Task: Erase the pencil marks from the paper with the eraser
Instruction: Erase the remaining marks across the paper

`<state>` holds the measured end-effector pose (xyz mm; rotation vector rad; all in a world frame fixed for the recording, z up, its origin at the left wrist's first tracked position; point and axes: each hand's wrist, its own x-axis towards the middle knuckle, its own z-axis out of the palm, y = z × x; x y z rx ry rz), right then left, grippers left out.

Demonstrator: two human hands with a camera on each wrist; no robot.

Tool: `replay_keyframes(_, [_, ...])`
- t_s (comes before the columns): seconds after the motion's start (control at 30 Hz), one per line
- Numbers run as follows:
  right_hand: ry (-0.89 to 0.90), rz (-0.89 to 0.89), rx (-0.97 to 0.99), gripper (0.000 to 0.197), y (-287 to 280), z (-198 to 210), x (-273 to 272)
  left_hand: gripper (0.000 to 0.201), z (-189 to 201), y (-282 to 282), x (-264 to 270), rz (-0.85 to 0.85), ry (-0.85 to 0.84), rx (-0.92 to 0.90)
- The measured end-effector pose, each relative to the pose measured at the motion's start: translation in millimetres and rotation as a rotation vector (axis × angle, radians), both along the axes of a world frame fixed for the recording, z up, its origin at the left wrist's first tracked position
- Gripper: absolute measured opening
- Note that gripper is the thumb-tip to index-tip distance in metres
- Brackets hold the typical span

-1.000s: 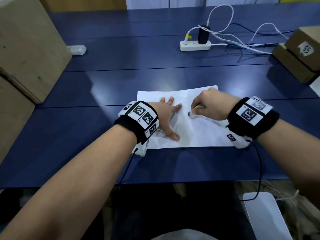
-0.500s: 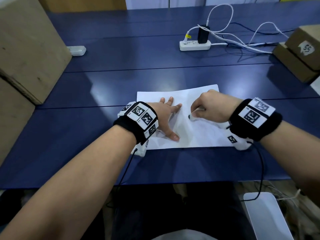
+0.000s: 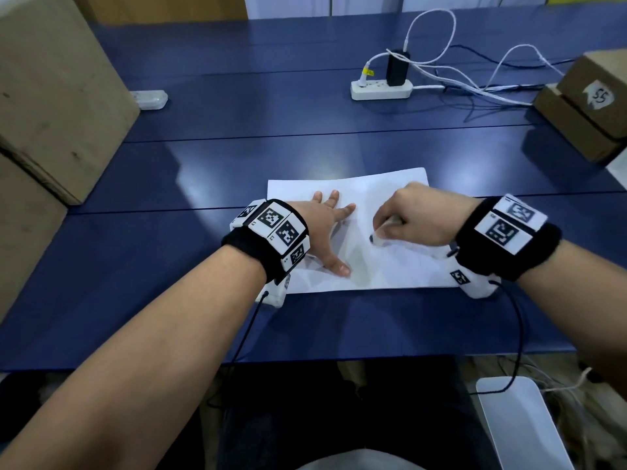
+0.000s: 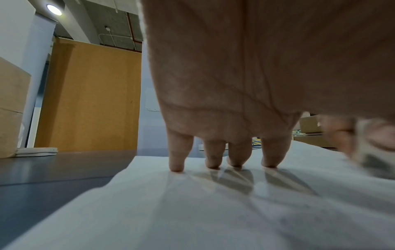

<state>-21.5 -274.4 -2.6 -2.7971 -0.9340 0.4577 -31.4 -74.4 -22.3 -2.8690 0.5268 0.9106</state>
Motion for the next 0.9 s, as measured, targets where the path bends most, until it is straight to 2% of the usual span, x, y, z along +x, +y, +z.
replay_keyframes(0.1, [0.157, 0.103, -0.051, 0.012, 2.9, 3.4, -15.8, 0.134, -0.7, 0.1, -0.5, -0.002, -0.007, -0.001])
replay_keyframes(0.17, [0.127, 0.109, -0.062, 0.012, 4.4, 3.6, -11.2, 0.133, -0.2, -0.4, -1.4, -0.005, -0.016, -0.003])
replay_keyframes(0.27, [-0.023, -0.061, -0.025, 0.015, 3.6, 2.4, 7.2, 0.133, 0.7, -0.8, -1.9, -0.01, -0.022, -0.003])
replay_keyframes(0.33, [-0.059, -0.146, 0.012, 0.016, -0.1, -0.2, 13.9, 0.133, 0.7, -0.9, -2.3, -0.006, -0.015, -0.007])
replay_keyframes(0.57, [0.15, 0.12, -0.051, 0.013, -0.3, -0.9, -12.8, 0.133, 0.6, -0.2, -1.4, -0.01, -0.013, 0.004])
replay_keyframes(0.77, [-0.06, -0.14, 0.004, 0.019, -5.4, -5.5, 19.0, 0.132, 1.8, -0.5, -2.6, -0.012, -0.013, -0.006])
replay_keyframes(0.83, [-0.02, -0.062, 0.005, 0.016, -7.6, -4.8, 14.0, 0.132, 1.4, -0.3, -2.3, -0.007, -0.01, -0.011])
replay_keyframes(0.9, [0.102, 0.061, -0.026, 0.011, -5.7, -1.7, 0.9, 0.132, 1.2, -0.5, -1.7, -0.004, -0.006, -0.005])
